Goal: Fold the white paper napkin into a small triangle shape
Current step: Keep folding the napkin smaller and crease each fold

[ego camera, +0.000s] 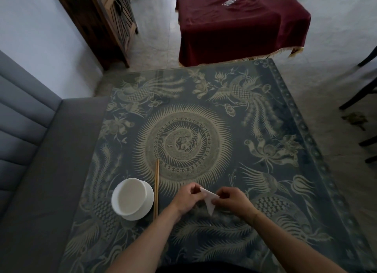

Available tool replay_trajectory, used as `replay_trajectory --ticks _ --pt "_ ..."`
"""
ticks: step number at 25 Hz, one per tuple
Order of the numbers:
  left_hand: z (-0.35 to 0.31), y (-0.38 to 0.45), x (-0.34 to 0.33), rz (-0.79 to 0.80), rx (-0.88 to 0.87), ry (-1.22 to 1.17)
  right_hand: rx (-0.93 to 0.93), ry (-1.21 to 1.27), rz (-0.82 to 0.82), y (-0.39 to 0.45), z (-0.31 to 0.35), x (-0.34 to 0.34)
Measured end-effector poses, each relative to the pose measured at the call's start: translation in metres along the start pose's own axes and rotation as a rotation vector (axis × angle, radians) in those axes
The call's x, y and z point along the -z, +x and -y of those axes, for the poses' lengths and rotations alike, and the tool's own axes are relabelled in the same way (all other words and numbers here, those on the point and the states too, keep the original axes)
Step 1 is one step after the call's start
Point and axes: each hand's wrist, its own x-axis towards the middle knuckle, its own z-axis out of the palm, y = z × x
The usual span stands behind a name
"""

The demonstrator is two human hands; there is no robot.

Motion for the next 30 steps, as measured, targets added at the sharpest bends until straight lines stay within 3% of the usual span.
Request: replay_trajectory --ticks 9,13,18,23,30 --pt "0.008 -0.005 0.029 -0.041 -0.093 -0.013 0.059 -0.106 0.015 0.003 0.029 -0.018" --pt "0.022 -0.013 0.041 -0.067 -0.041 -0.045 0.042 -0.101 -0.026 0.005 0.037 -0.034" --pt "0.052 -0.028 0.057 -0.092 0.018 0.088 0.010 -0.077 -0.067 0.012 0.050 -0.061" --pt "0.064 -0.034 0.065 -0.170 0.066 0.071 -0.030 -0.005 -0.038 0.015 0.059 -0.083" --pt "0.066 -0.036 0.068 -0.319 0.031 0.068 -0.099 0.005 -0.149 0.026 0.072 -0.103"
